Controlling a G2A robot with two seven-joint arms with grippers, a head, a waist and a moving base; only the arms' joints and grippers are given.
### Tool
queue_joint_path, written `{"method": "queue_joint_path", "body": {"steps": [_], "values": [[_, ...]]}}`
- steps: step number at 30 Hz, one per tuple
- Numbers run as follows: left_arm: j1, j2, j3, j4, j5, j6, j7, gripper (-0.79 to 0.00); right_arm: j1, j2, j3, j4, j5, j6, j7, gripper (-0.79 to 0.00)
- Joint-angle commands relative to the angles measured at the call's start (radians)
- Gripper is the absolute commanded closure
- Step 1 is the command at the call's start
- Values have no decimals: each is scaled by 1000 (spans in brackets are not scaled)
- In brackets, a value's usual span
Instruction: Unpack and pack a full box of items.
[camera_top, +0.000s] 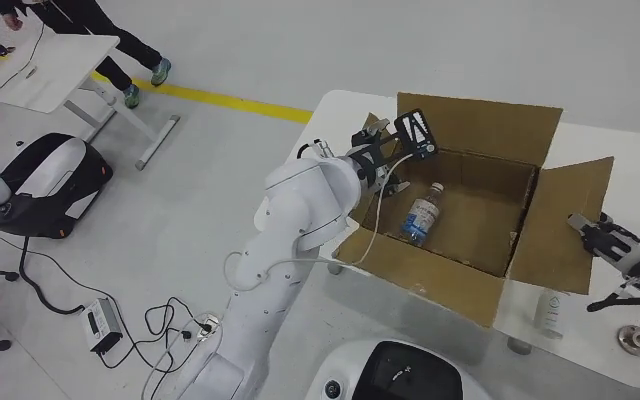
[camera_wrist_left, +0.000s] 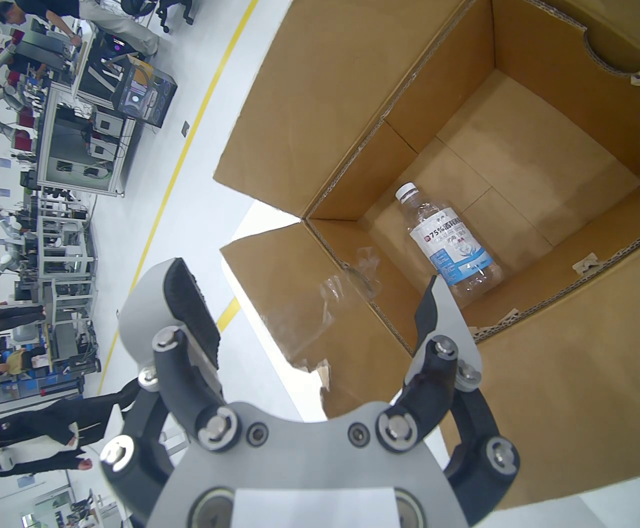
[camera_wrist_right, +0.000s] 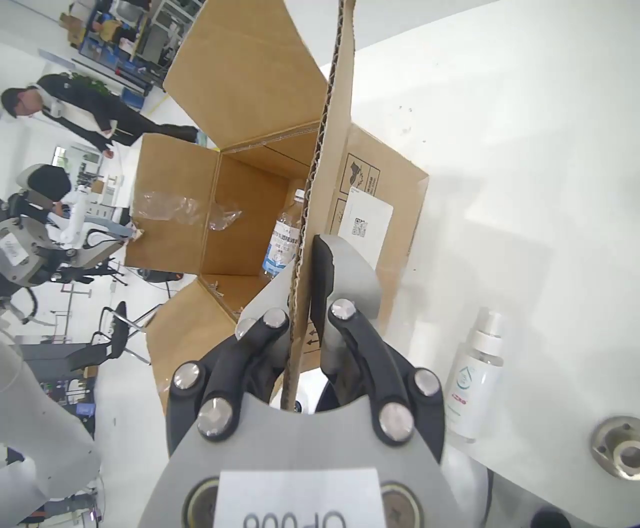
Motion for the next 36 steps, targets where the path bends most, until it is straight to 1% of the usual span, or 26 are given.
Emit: {"method": "queue_joint_path", "body": {"steps": [1, 10, 14, 17, 20, 26, 31, 36], "values": [[0, 0, 0, 0, 0, 0, 0, -785, 11, 6, 20, 20, 15, -34, 34, 0], [0, 0, 0, 0, 0, 0, 0, -785, 56, 26, 77, 116, 111, -118, 153, 0], [7, 1, 3, 4, 6, 0, 9, -785, 92, 37, 78, 167, 123, -205, 196, 0], [18, 6, 29, 21, 39, -24, 25, -785, 119, 44, 74, 204, 121, -243, 195, 0], [4, 10, 69, 67, 69, -33, 33, -785, 137, 48, 64, 225, 133, -264, 190, 0], [-71, 15, 185, 210, 175, -29, 29, -785, 137, 56, 50, 235, 141, -270, 163, 0], [-114, 23, 275, 300, 278, -48, 48, -785, 123, 62, 54, 226, 158, -265, 147, 0], [-130, 27, 328, 359, 249, -30, 30, -785, 107, 69, 57, 212, 168, -257, 133, 0]]}}
